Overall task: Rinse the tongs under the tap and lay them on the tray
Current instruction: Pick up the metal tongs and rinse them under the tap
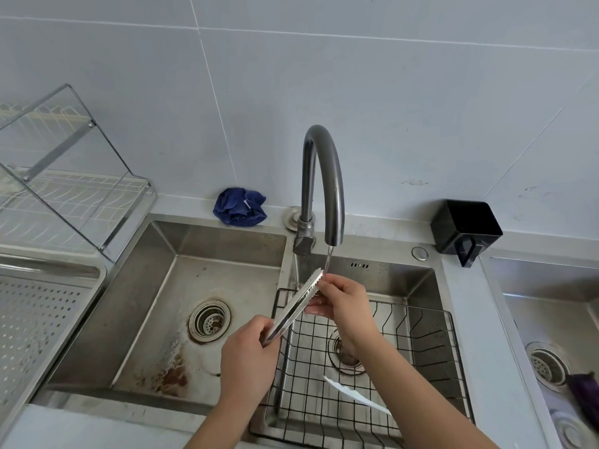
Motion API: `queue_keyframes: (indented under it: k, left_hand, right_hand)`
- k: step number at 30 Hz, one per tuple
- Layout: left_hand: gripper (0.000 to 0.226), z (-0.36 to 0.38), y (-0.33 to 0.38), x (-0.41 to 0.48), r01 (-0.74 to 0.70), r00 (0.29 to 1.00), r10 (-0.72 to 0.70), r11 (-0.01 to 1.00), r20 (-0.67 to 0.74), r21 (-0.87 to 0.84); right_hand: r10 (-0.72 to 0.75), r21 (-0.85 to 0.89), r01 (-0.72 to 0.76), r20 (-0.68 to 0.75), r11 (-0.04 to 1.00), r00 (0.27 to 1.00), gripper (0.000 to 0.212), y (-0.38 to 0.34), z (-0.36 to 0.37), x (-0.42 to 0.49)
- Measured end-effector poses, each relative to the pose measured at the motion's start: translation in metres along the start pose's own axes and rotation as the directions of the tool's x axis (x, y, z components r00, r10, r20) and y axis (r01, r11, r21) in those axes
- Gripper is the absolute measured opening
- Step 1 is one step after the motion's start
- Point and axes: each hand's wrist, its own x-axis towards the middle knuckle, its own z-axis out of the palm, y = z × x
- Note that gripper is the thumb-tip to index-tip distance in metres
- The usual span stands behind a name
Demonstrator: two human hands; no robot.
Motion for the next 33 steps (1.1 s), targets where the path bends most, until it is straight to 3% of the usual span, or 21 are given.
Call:
queue_keyframes:
  k: [5,11,16,18,20,23,26,28,30,33]
  left_hand:
    - [0.026,0.002,0.000,0.004,0.090,0.994,-0.086,0.994,0.065,-0.062]
    - [0.017,-0.001,-0.003,0.007,0.171,0.982,-0.160,0.979,0.102,-0.108]
    - [0.018,-0.002,0.003,0.005,0.145,0.984,-0.129,0.980,0.119,-0.133]
    - [0.021,-0.003,0.003,0.007,0.196,0.969,-0.149,0.950,0.198,-0.242]
    - [0.039,-0.007,0.001,0.008,0.280,0.942,-0.172,0.878,0.288,-0.389]
    - [0.047,-0.011,-0.001,0.012,0.315,0.936,-0.178,0.809,0.303,-0.496]
    - [0.044,-0.008,0.002,0.015,0.299,0.945,-0.192,0.834,0.266,-0.463]
    - [0.046,-0.006,0.004,0.015,0.262,0.958,-0.179,0.866,0.223,-0.426]
    - [0.049,-0.006,0.006,0.013,0.216,0.971,-0.158,0.905,0.181,-0.367]
    - [0.043,-0.006,0.006,0.012,0.133,0.988,-0.106,0.953,0.112,-0.273]
  right_hand:
    - [0.052,0.013,-0.052,-0.058,0.999,0.997,0.019,0.000,-0.005,0.002]
    - [0.094,0.046,-0.097,0.052,0.994,0.994,0.018,0.000,-0.002,0.003]
    - [0.079,-0.006,-0.080,-0.079,0.997,0.994,0.020,0.001,0.003,0.008]
    - [0.094,0.019,-0.092,-0.092,0.996,0.991,0.019,0.003,0.005,0.011]
    - [0.101,0.041,-0.098,-0.080,0.994,0.992,0.016,0.002,0.003,0.014]
    - [0.087,0.059,-0.086,-0.025,0.995,0.996,0.021,0.005,0.004,0.014]
    - [0.109,-0.042,-0.109,-0.004,0.993,0.994,0.036,0.009,0.012,0.011]
    - [0.115,-0.090,-0.114,-0.003,0.989,0.993,0.028,0.004,0.013,0.013]
    - [0.093,-0.129,-0.104,-0.084,0.986,0.992,0.012,-0.003,0.008,0.019]
    - [0.043,-0.160,-0.074,-0.188,0.984,0.981,0.027,-0.003,0.003,0.023]
